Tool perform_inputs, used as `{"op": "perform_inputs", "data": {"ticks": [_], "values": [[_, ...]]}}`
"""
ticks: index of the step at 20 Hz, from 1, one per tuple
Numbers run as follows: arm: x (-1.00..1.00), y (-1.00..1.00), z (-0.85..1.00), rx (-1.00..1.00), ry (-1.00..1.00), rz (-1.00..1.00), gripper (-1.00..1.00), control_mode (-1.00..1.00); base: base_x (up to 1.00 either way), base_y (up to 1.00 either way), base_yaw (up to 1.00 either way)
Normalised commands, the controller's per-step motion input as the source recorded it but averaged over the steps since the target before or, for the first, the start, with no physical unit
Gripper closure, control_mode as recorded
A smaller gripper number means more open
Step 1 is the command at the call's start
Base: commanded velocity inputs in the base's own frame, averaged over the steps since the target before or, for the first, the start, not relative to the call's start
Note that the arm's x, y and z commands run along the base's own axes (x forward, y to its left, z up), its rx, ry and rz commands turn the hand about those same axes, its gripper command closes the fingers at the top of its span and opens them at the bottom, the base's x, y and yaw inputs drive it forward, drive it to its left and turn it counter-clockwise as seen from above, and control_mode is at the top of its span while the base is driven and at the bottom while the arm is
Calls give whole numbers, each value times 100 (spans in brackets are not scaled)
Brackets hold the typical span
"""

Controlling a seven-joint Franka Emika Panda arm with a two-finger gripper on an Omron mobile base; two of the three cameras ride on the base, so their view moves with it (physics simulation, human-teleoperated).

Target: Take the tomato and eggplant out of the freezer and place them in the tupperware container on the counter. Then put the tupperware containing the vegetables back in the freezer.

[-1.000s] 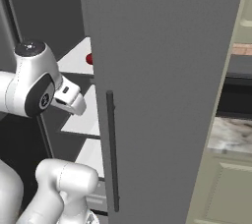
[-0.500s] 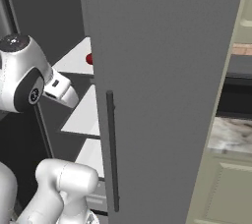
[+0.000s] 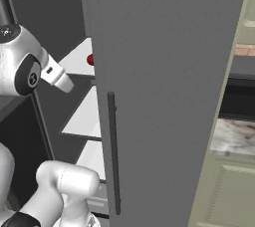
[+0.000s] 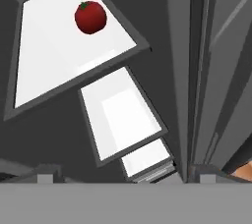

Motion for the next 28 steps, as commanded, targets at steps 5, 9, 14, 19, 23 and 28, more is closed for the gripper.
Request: {"op": "perform_inputs", "data": {"ticks": [5,9,14,19,23,28], "values": [[94,18,15,5,0,-11,-100,-100,0,0,0],[81,6,1,1,0,-13,-100,-100,0,0,0],[89,0,0,0,-1,-18,-100,-100,0,0,0],[82,0,-5,0,0,-16,-100,-100,0,0,0],[68,0,-13,0,0,-15,-100,-100,0,0,0],[69,0,-22,-1,0,-13,-100,-100,0,0,0]]}}
